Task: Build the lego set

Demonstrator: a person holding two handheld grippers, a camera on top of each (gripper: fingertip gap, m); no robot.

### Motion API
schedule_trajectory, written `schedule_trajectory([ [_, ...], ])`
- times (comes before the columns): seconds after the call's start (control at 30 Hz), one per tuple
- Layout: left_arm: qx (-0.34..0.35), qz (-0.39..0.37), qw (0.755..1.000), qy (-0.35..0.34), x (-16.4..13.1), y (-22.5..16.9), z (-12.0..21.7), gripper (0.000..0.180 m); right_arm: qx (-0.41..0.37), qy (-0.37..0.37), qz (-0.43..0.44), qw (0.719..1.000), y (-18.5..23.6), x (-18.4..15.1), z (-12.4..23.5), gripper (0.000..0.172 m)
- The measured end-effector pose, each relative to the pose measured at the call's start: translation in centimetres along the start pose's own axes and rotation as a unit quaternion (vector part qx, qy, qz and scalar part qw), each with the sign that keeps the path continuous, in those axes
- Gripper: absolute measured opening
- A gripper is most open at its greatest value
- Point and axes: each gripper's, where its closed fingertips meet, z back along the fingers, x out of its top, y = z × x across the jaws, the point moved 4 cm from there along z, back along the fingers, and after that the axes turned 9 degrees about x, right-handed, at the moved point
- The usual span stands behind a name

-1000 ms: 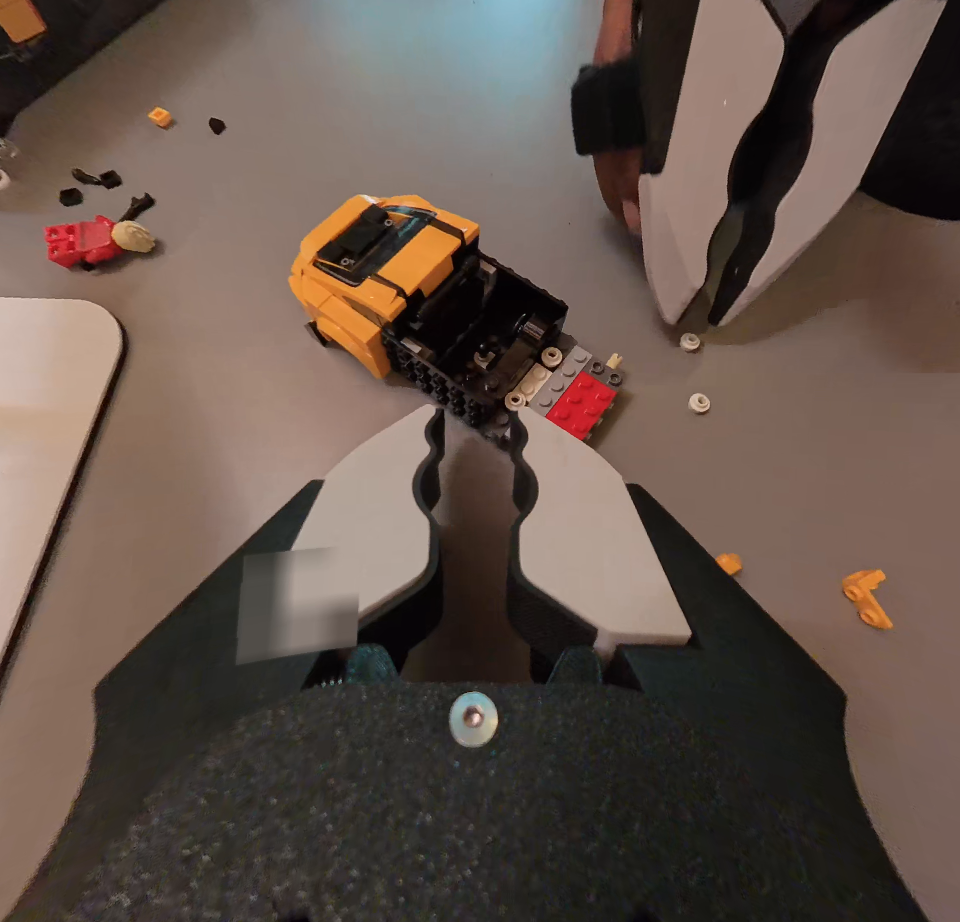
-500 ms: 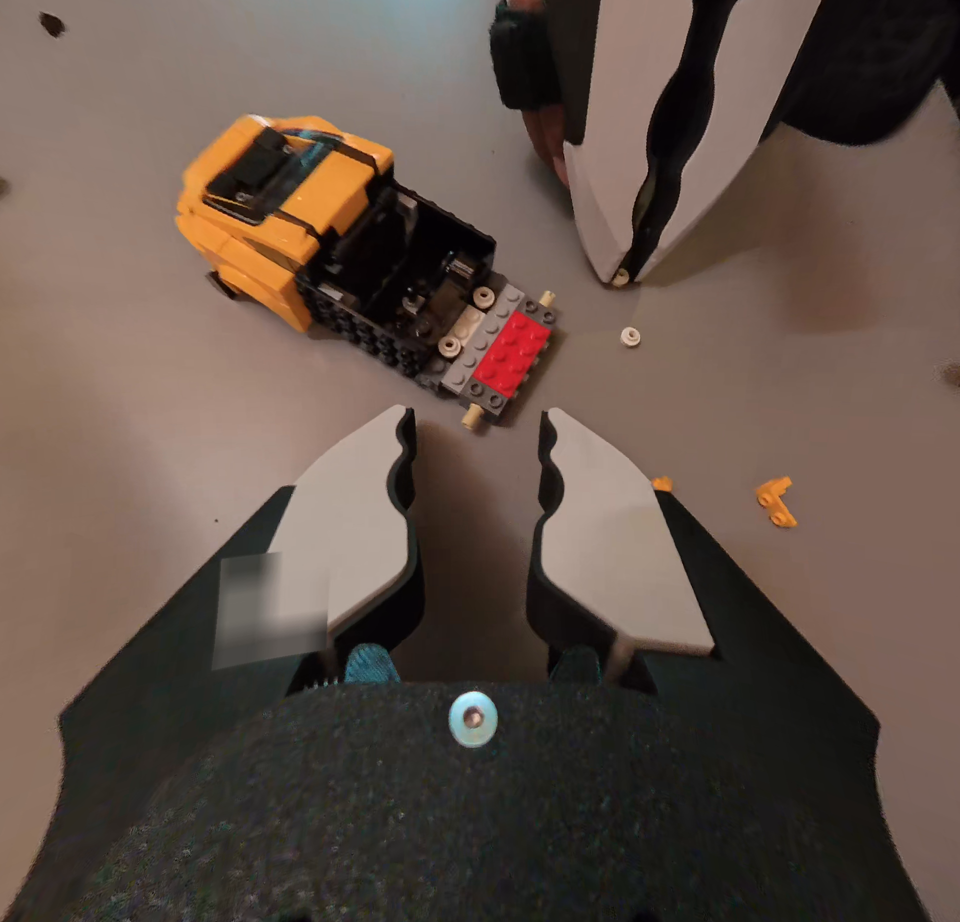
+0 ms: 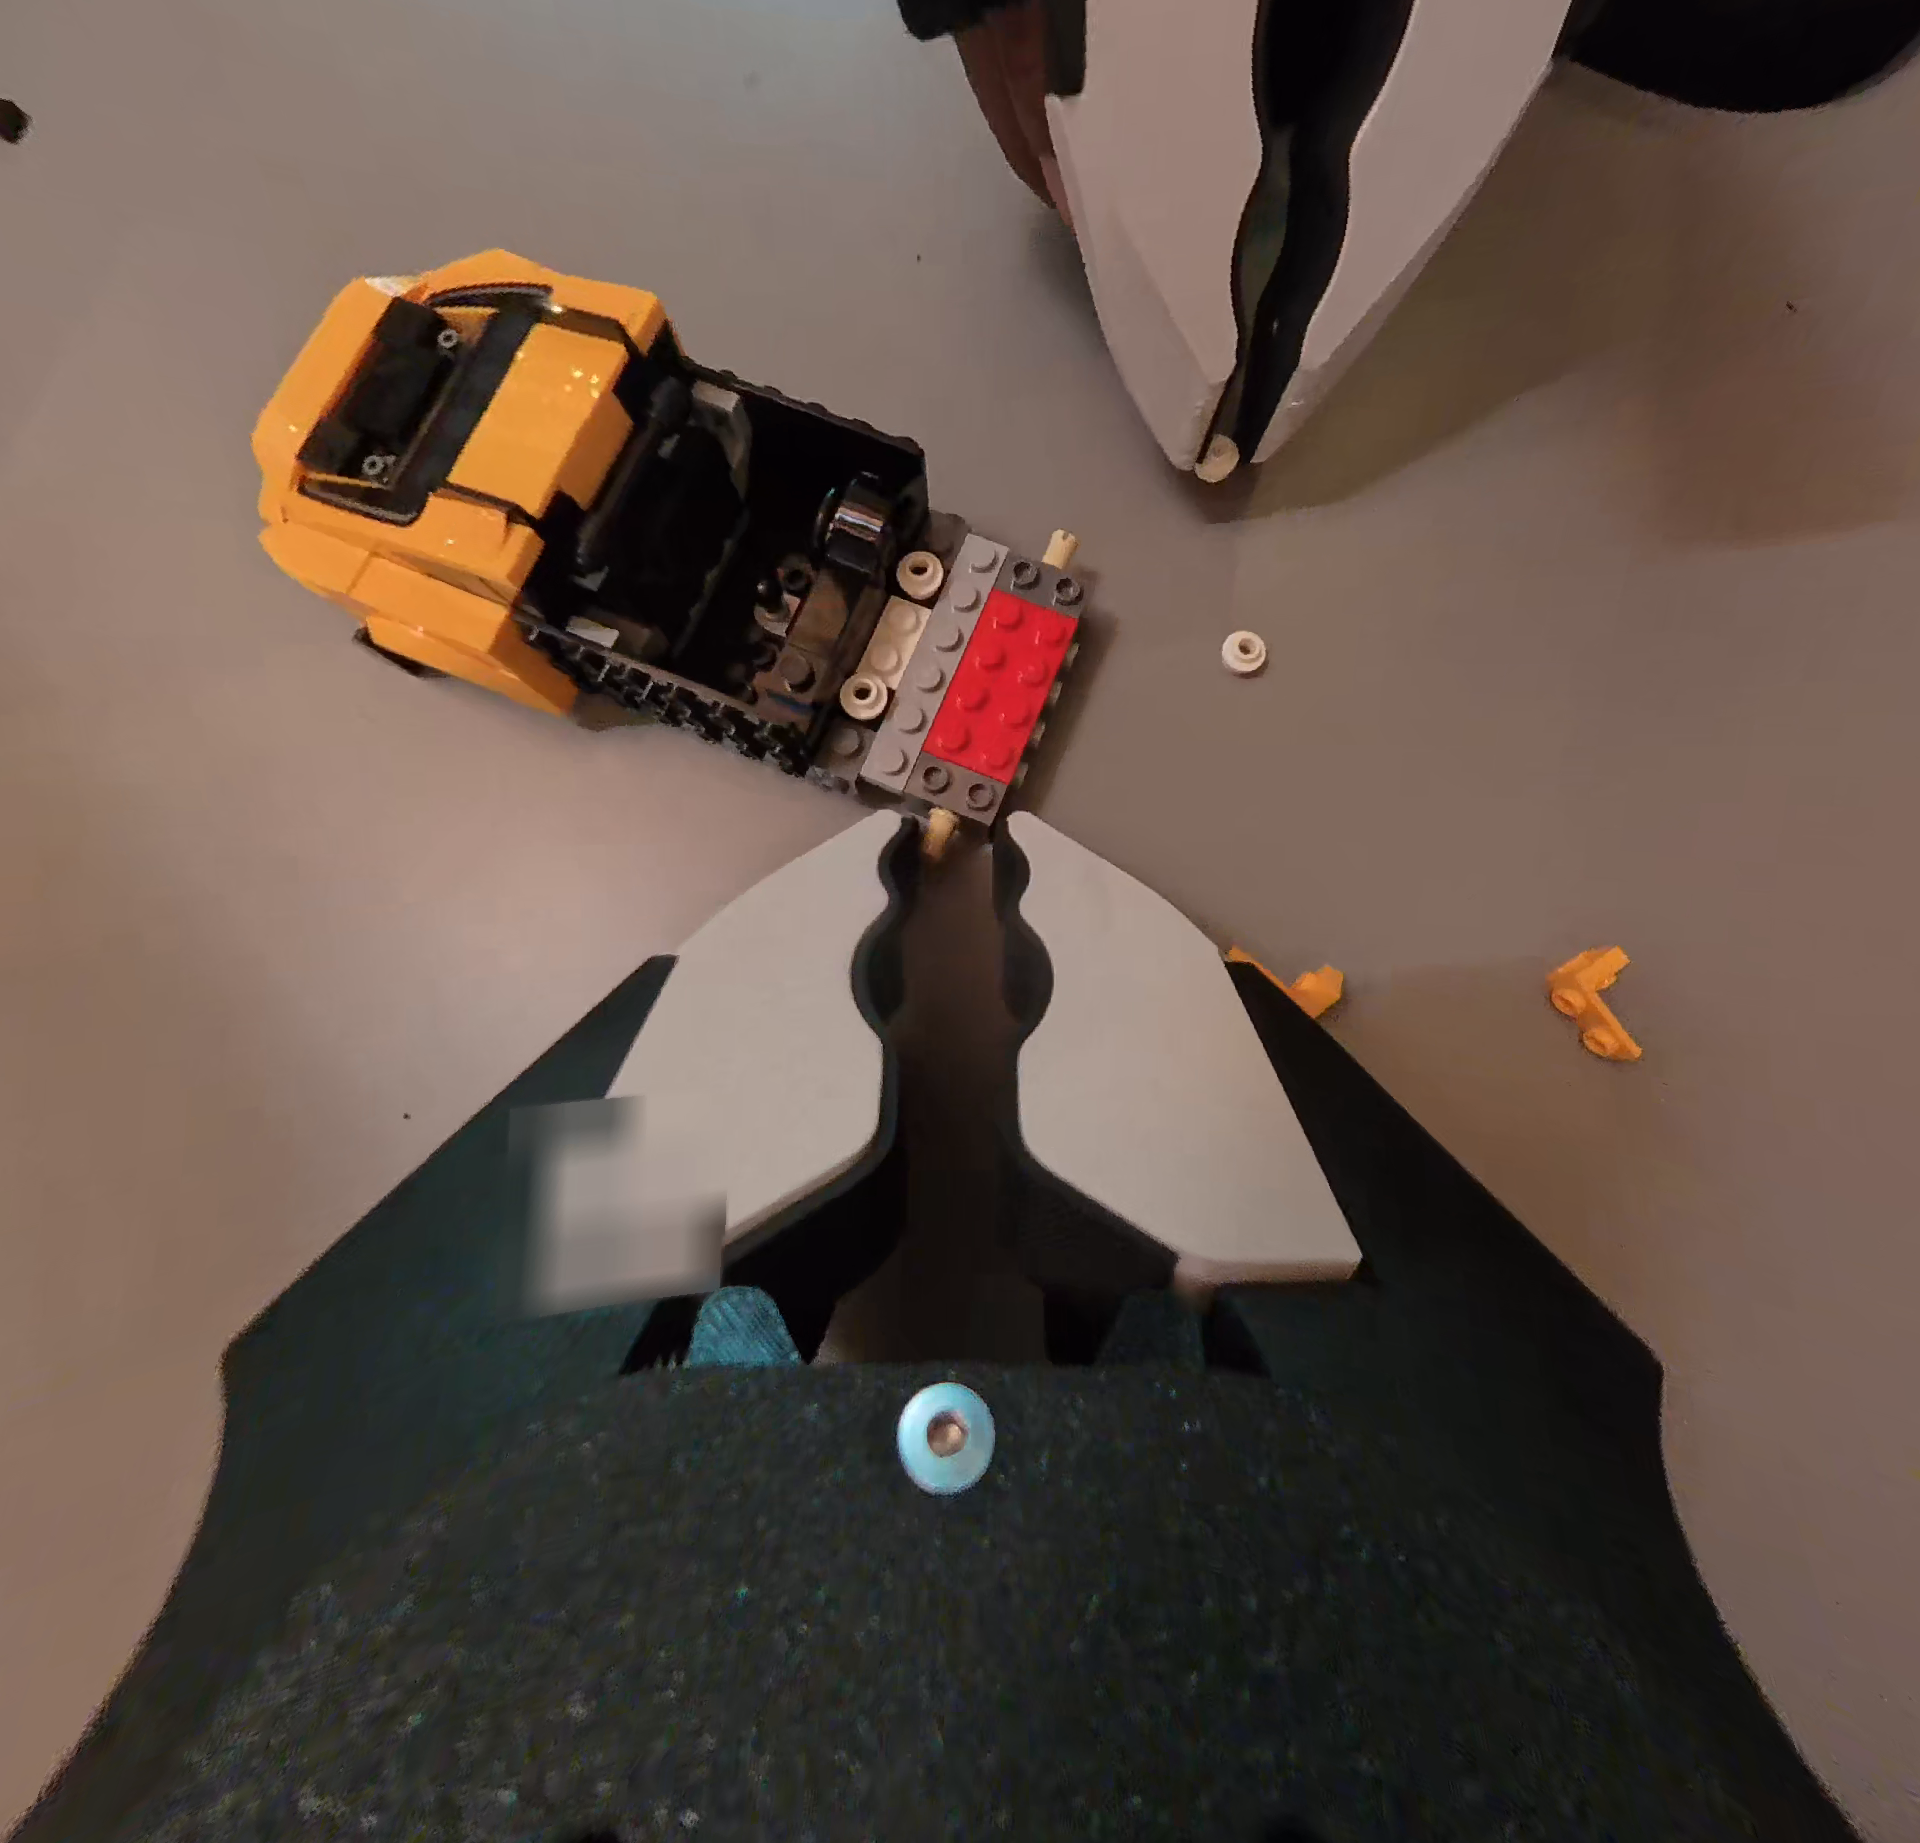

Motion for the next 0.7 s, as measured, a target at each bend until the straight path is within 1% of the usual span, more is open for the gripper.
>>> schedule_trajectory([
  [0.37,-0.014,-0.012,1.000,-0.002,0.8,-1.2,-0.5,0.011,-0.040,-0.028,-0.011,0.999,-0.8,0.5,1.5,0.007],
  [0.53,-0.016,-0.021,1.000,-0.003,1.0,-1.6,-0.7,0.011,-0.051,-0.027,-0.019,0.998,-1.3,0.5,1.5,0.007],
  [0.7,-0.021,-0.024,0.999,-0.001,1.0,-1.8,-0.6,0.015,-0.055,-0.027,-0.023,0.998,-1.6,0.7,1.1,0.007],
])
